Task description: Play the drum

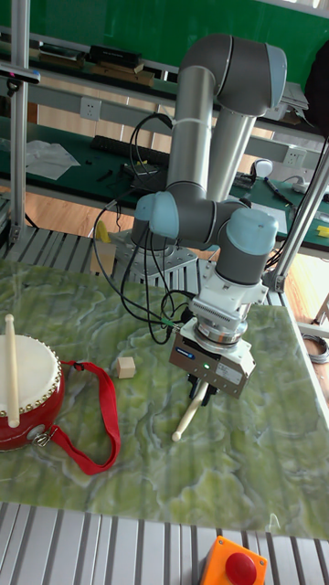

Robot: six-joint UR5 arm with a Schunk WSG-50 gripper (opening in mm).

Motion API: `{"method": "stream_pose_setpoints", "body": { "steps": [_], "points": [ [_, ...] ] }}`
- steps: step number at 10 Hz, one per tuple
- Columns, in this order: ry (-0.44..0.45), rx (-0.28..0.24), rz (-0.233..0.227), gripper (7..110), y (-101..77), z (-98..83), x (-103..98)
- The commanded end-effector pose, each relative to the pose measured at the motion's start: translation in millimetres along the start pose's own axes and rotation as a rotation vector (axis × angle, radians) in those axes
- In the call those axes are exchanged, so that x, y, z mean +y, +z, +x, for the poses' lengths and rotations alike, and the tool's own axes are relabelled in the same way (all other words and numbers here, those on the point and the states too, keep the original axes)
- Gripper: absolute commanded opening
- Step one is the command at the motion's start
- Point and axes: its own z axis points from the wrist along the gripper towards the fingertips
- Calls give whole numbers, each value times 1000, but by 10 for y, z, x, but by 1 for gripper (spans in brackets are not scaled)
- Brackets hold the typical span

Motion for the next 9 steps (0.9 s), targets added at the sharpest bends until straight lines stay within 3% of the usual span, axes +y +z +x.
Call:
{"method": "stream_pose_setpoints", "body": {
  "steps": [1, 9],
  "points": [
    [30, 14, 16, 7, -15, 13, -43],
    [34, 19, 25, 7, -80, 6, -47]
  ]
}}
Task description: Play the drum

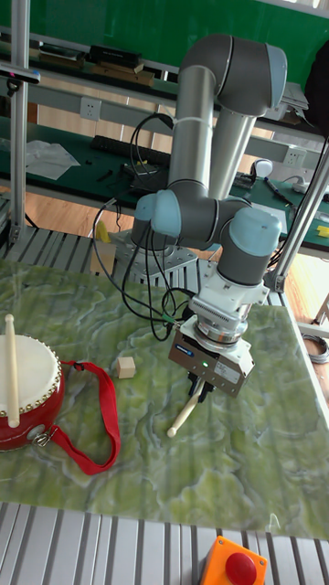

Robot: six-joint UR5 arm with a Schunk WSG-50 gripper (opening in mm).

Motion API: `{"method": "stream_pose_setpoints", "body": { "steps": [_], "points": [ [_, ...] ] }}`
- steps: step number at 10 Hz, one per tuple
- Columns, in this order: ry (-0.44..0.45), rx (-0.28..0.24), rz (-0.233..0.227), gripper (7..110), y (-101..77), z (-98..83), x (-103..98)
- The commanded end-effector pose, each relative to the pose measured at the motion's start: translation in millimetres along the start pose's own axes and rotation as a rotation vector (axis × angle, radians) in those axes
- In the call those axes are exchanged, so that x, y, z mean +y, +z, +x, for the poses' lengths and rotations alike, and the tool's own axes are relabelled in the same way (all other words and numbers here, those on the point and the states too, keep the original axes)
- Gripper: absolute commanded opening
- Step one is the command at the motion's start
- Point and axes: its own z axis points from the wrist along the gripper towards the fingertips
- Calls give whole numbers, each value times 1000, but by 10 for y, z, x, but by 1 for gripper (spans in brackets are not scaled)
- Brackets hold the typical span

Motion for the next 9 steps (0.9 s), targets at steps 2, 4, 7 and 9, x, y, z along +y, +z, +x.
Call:
{"method": "stream_pose_setpoints", "body": {
  "steps": [2, 4, 7, 9],
  "points": [
    [-12, 9, -3, 7, -151, -72, -25],
    [-44, 7, -6, 7, -311, -164, -66],
    [-115, 22, -25, 7, -605, -342, -168],
    [-189, 29, -42, 7, -837, -490, -222]
  ]
}}
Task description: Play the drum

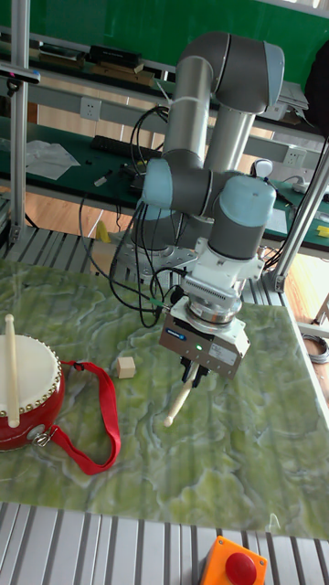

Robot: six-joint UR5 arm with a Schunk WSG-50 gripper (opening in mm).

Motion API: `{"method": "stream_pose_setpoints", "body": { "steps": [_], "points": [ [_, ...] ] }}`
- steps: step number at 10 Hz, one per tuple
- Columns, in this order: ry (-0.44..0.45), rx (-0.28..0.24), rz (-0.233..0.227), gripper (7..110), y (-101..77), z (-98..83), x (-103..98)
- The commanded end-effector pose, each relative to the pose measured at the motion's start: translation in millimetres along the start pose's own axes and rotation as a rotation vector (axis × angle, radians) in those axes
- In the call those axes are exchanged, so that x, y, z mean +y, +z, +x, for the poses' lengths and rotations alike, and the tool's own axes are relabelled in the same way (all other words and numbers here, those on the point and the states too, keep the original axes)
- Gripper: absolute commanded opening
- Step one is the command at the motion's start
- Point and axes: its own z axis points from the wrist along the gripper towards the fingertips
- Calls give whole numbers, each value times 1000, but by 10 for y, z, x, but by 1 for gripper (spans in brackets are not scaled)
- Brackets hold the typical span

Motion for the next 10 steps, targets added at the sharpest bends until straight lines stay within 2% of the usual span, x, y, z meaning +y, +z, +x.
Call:
{"method": "stream_pose_setpoints", "body": {
  "steps": [1, 4, 7, 10],
  "points": [
    [-99, 23, -44, 7, -436, -203, -97],
    [-166, 46, -64, 7, -759, -320, -249],
    [-188, 27, -61, 7, -788, -356, -274],
    [-190, 34, -16, 7, -752, -370, -380]
  ]
}}
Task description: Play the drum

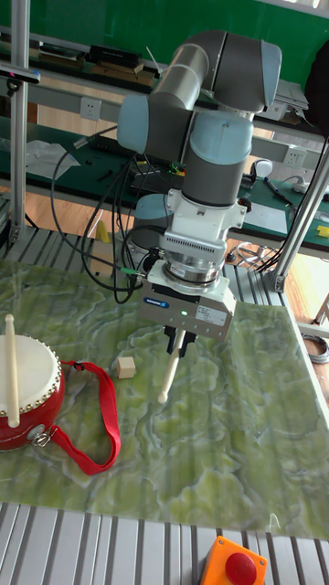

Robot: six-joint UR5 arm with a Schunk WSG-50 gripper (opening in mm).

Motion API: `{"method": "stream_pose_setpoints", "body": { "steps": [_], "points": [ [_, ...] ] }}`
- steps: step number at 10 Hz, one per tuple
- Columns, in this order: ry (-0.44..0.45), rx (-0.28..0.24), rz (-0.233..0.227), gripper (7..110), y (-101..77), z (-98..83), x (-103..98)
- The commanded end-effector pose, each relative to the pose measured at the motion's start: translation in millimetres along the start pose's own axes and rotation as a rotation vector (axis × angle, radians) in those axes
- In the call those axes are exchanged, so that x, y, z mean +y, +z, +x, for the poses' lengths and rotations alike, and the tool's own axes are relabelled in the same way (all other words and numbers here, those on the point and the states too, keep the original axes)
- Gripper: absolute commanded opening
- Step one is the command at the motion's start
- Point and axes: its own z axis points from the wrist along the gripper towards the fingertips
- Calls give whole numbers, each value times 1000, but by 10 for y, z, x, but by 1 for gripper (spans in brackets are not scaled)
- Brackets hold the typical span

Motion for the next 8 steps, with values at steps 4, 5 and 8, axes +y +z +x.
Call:
{"method": "stream_pose_setpoints", "body": {
  "steps": [4, 5, 8],
  "points": [
    [-19, 7, 2, 7, -32, -12, -12],
    [3, 33, 28, 7, -24, 50, -65],
    [29, 59, 52, 7, -7, 100, -126]
  ]
}}
